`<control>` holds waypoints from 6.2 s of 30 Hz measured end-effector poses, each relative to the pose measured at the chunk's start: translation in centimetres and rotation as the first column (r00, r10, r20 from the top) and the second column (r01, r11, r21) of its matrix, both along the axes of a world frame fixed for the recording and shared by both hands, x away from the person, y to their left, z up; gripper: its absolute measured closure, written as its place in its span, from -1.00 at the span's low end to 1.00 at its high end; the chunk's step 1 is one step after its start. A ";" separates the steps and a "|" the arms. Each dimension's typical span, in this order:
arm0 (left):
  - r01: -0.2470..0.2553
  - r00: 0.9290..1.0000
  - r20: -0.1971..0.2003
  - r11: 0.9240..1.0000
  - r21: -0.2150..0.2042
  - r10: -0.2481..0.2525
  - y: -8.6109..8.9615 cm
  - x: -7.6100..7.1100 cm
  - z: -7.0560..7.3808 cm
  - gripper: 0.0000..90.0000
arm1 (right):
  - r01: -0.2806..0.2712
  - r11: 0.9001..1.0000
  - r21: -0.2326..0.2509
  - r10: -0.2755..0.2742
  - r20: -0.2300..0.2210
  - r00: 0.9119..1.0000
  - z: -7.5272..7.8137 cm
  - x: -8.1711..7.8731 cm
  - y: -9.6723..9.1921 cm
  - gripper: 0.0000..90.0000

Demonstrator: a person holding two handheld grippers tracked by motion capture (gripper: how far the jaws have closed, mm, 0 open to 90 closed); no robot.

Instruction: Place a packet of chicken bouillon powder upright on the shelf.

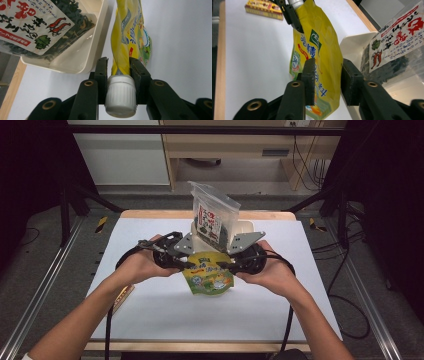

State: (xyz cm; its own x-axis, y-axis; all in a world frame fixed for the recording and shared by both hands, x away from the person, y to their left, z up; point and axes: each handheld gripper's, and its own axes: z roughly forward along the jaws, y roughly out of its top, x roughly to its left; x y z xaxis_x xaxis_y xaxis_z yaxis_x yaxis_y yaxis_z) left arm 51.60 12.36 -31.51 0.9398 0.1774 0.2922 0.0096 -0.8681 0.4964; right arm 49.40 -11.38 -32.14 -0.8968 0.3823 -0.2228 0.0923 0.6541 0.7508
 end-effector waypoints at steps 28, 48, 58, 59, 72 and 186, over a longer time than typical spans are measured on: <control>0.028 1.000 0.013 1.000 -0.001 -0.028 -0.7 -0.2 0.0 0.55 | -0.068 0.951 -0.301 0.036 -0.111 0.993 0.8 2.3 3.3 0.86; -0.158 0.987 0.004 0.972 -0.177 0.161 2.4 -0.3 0.4 -0.66 | 0.042 0.964 -0.263 -0.084 -0.150 0.985 2.3 1.7 0.2 1.00; -0.317 0.948 -0.046 0.923 -0.219 0.315 5.2 0.3 -2.7 -0.84 | 0.172 0.956 -0.237 -0.219 -0.187 0.958 3.1 1.3 -3.6 1.00; -0.333 0.942 -0.048 0.916 -0.224 0.331 5.4 0.3 -3.0 -0.84 | 0.193 0.953 -0.235 -0.240 -0.191 0.952 3.1 1.3 -4.1 1.00; -0.427 0.903 -0.053 0.873 -0.234 0.427 6.2 -0.6 -6.7 -0.84 | 0.383 0.900 -0.208 -0.424 -0.213 0.880 4.0 1.0 -9.7 1.00; -0.482 0.873 -0.063 0.836 -0.261 0.483 8.4 -4.2 -13.3 -0.84 | 0.792 0.609 0.042 -0.736 -0.341 0.585 5.9 12.0 -3.5 1.00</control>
State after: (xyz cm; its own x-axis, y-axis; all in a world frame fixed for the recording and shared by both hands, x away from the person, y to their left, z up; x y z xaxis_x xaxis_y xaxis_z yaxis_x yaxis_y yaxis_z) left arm 47.41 20.77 -44.86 0.7136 0.6782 0.1756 0.3902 -0.5930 0.7043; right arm 61.44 -14.90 -26.28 -0.2610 0.9587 0.1127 0.7048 0.1095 0.7009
